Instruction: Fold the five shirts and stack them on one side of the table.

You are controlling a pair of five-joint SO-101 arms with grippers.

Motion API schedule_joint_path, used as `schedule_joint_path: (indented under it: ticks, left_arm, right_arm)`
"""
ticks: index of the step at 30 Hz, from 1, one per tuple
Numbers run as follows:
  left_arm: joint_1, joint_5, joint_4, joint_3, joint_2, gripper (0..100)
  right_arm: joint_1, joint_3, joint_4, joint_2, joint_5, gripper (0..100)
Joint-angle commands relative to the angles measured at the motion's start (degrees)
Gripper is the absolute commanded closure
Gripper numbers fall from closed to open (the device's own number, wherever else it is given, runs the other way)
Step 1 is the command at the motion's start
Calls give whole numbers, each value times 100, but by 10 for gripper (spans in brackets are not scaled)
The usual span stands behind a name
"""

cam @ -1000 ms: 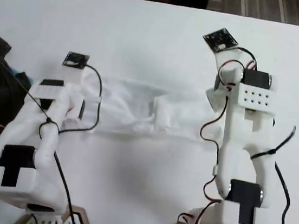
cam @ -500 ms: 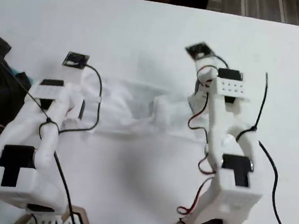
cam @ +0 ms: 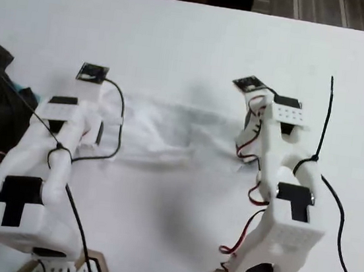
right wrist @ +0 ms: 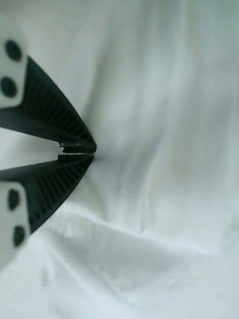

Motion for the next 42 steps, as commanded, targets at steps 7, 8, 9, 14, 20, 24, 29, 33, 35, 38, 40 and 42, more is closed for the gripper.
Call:
schedule_joint_path:
  ticks: [7,8,9,14,20,24,29,33,35,38,40,42]
  left_arm:
    - [62,-44,-26,-163,18,972]
    - [62,-44,-26,-163,18,972]
    - [62,-44,-26,-163,18,972]
    - [62,-44,-26,-163,18,972]
    - [62,-44,-26,-163,18,972]
    - [62,-44,-26,-163,18,972]
    - [62,-44,-26,-163,18,972]
    - [62,-44,-26,-163,18,972]
    - [62,-44,-26,-163,18,972]
    - [62,-44,-26,-163,18,972]
    - [62,-44,-26,-163,18,972]
    - [62,-44,-26,-163,18,972]
  right_arm:
    - [-127,0,215,-1560,0,979]
    - [-277,0,207,-1596,0,979]
    - [-453,0,198,-1604,-9,978]
    - [-1473,35,-145,-1525,-26,978]
    - [-1780,35,-1059,-567,-580,978]
    - [-1815,18,-1165,-4,-571,978]
    - [-1789,-378,-664,-549,-571,978]
    - [-1464,-809,-259,-1534,-571,978]
    - [-1156,-853,-171,-1938,-571,978]
    - [-523,-598,-189,-2193,-563,978]
    - [-66,-316,-277,-2132,-563,978]
    - [312,18,-646,-1895,-563,978]
